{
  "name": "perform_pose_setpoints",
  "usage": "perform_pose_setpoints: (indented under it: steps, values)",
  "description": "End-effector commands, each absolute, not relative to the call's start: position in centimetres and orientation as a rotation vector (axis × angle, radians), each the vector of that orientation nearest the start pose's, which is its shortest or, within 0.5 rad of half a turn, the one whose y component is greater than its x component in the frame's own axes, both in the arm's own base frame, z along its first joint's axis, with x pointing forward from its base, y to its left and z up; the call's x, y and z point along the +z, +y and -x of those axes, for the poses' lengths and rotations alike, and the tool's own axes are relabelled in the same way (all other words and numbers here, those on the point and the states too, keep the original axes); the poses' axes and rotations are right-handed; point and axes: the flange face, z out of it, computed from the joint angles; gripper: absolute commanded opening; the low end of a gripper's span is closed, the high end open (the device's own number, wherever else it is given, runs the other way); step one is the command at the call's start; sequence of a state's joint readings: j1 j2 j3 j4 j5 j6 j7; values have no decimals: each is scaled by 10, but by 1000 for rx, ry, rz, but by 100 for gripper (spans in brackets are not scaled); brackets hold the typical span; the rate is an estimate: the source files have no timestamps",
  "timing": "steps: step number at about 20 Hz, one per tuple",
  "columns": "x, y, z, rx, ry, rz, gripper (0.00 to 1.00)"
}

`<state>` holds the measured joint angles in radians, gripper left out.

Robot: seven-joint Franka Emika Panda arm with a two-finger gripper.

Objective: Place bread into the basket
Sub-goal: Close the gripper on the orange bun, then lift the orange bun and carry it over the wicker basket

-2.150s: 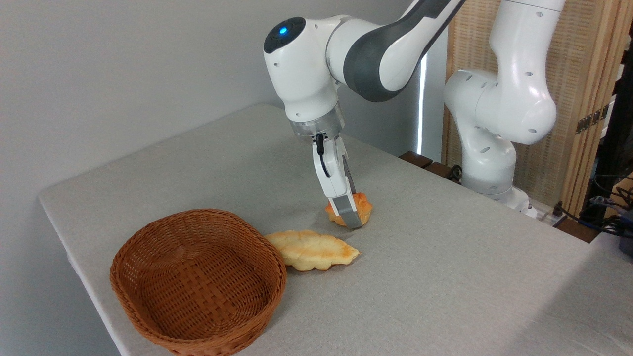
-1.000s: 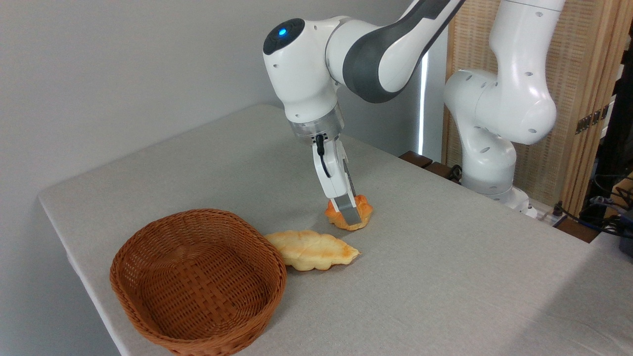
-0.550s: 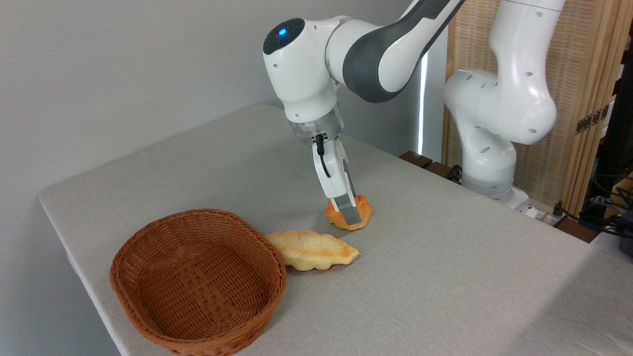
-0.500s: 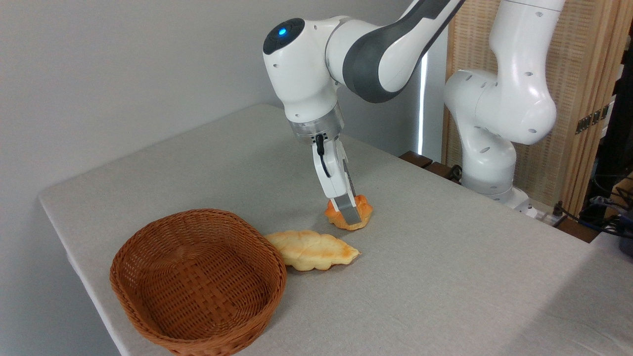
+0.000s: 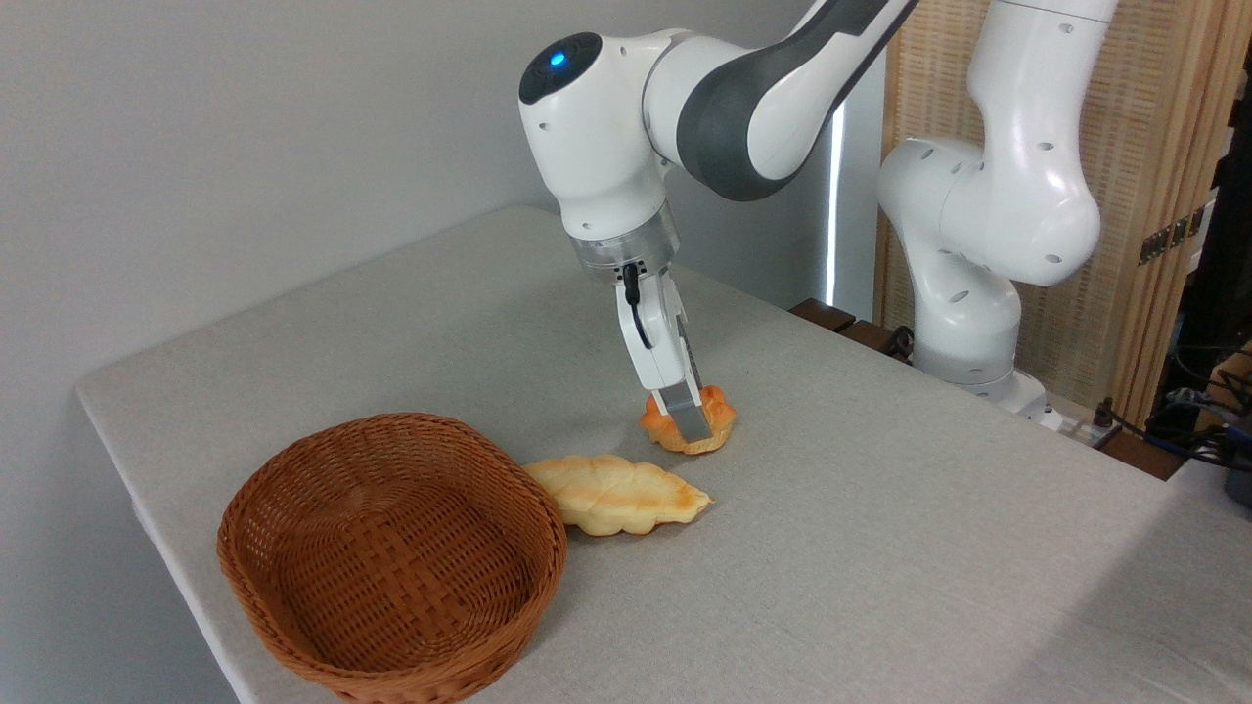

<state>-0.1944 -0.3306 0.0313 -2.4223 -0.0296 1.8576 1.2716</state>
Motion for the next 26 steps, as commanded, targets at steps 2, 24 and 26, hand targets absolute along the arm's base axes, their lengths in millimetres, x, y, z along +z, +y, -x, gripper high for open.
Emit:
perform_pose_setpoints:
  steps: [2,24,26]
  values:
    - [419,-68,-406,266,2116,2497,50]
    - [475,-74,-424,129,2109,2508,44]
    - [493,-76,-430,52,2103,2528,44]
